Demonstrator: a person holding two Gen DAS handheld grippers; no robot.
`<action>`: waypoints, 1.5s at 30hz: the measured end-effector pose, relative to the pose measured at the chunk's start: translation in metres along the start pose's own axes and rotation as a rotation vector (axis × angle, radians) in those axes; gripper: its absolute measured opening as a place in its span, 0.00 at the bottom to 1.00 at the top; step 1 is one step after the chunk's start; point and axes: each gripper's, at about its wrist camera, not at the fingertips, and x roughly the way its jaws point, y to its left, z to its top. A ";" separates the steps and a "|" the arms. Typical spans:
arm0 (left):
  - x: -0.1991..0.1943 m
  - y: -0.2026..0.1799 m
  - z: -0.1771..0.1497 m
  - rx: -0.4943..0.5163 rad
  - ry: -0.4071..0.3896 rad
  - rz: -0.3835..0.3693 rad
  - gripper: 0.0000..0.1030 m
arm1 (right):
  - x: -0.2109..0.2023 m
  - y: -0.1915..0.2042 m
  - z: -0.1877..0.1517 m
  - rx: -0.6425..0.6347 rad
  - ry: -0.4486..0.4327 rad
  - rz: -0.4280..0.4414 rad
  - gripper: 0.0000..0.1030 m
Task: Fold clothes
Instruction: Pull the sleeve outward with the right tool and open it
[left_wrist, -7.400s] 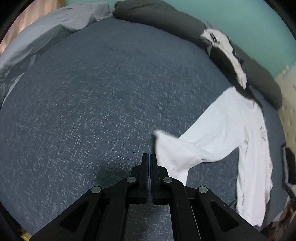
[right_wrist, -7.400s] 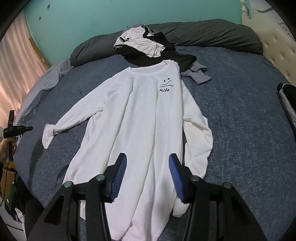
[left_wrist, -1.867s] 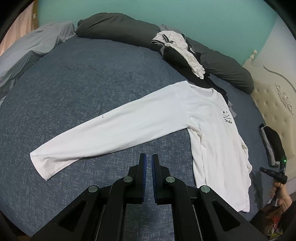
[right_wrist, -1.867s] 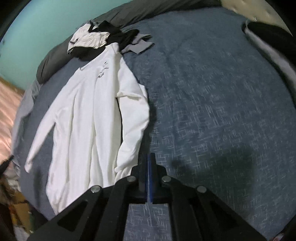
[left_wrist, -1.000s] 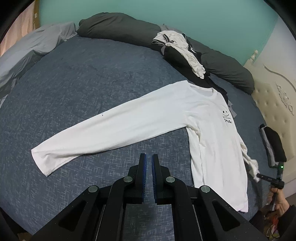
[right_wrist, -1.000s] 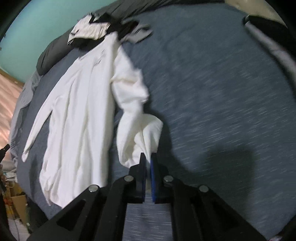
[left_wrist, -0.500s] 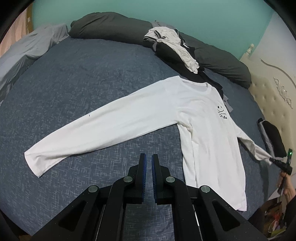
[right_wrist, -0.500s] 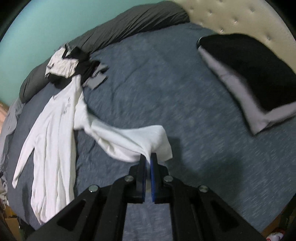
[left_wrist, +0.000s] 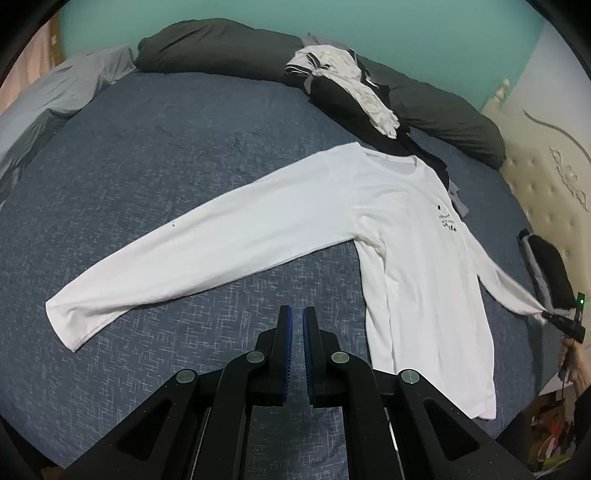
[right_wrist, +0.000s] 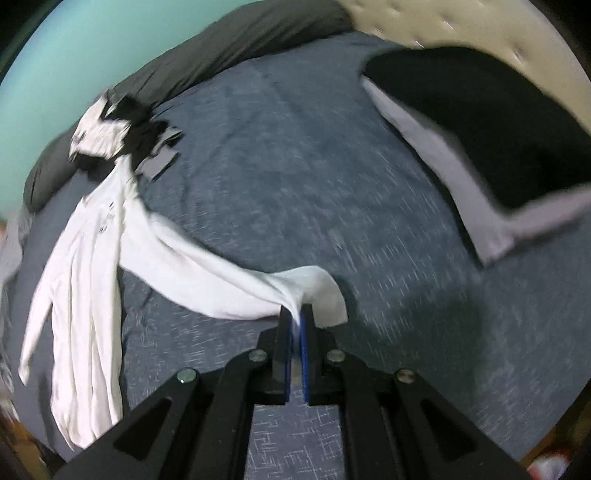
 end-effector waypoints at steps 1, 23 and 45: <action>0.000 -0.002 0.001 0.009 0.002 0.003 0.06 | -0.002 -0.004 0.001 0.007 -0.010 -0.005 0.03; 0.004 -0.020 0.009 0.035 0.029 -0.005 0.06 | -0.032 -0.036 0.072 0.017 -0.182 -0.148 0.03; 0.016 -0.031 0.003 0.032 0.065 -0.066 0.06 | -0.058 -0.029 0.074 0.000 -0.198 -0.207 0.26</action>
